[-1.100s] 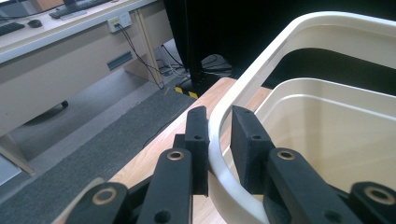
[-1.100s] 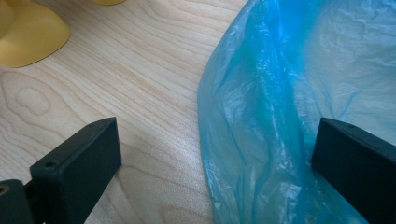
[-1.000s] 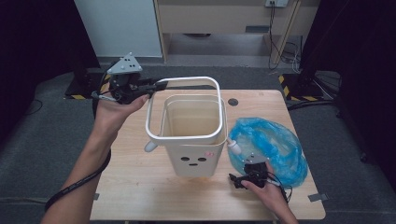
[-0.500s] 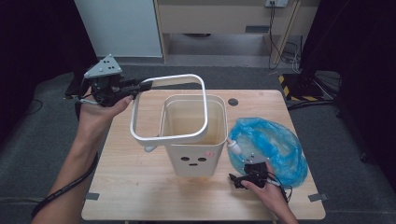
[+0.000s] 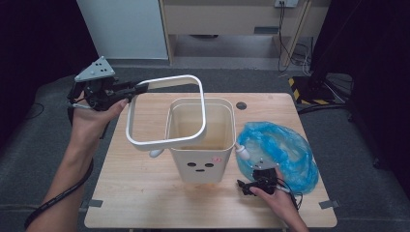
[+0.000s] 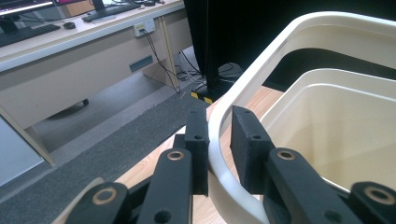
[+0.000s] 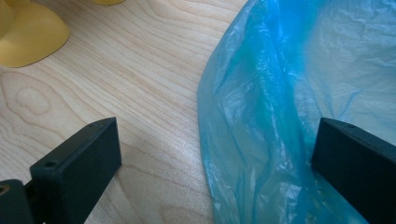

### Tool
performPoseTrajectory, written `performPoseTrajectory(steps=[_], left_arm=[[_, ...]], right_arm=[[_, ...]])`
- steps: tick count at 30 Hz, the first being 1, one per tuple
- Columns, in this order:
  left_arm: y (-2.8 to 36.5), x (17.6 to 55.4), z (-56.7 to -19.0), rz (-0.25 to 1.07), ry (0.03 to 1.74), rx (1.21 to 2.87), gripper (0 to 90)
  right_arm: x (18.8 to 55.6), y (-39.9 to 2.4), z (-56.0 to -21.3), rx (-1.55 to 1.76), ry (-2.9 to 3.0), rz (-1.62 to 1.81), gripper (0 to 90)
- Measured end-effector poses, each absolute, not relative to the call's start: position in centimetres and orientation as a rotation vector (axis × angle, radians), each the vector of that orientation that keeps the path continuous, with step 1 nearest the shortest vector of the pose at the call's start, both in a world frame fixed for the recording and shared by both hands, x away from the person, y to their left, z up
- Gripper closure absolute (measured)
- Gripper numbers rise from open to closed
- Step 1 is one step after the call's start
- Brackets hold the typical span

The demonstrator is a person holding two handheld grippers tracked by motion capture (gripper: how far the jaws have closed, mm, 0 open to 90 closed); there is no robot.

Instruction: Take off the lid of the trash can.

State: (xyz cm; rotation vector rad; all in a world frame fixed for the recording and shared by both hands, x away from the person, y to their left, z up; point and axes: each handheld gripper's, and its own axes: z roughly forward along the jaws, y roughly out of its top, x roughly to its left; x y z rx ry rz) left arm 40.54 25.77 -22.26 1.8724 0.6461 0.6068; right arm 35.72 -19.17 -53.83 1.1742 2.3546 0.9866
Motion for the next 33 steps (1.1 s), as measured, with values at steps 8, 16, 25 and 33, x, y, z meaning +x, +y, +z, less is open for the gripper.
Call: performPoseTrajectory(steps=[8, 16, 25, 33], left_arm=[[26.8, 40.7, -22.7, 0.621, 0.669, 1.843, 77.0], [28.5, 40.4, -23.1, 0.651, 0.705, 1.810, 77.0], [30.9, 40.0, -24.7, 0.675, 0.744, 1.755, 77.0], [33.5, 39.5, -27.0, 0.678, 0.799, 1.670, 77.0]], right_arm=[[35.7, -19.2, -53.8, 1.173, 2.355, 0.987, 1.4], [35.7, -19.2, -53.8, 1.173, 2.355, 0.986, 1.5], [35.7, -19.2, -53.8, 1.173, 2.355, 0.986, 1.4], [35.7, -19.2, -53.8, 1.175, 2.354, 0.986, 1.4]])
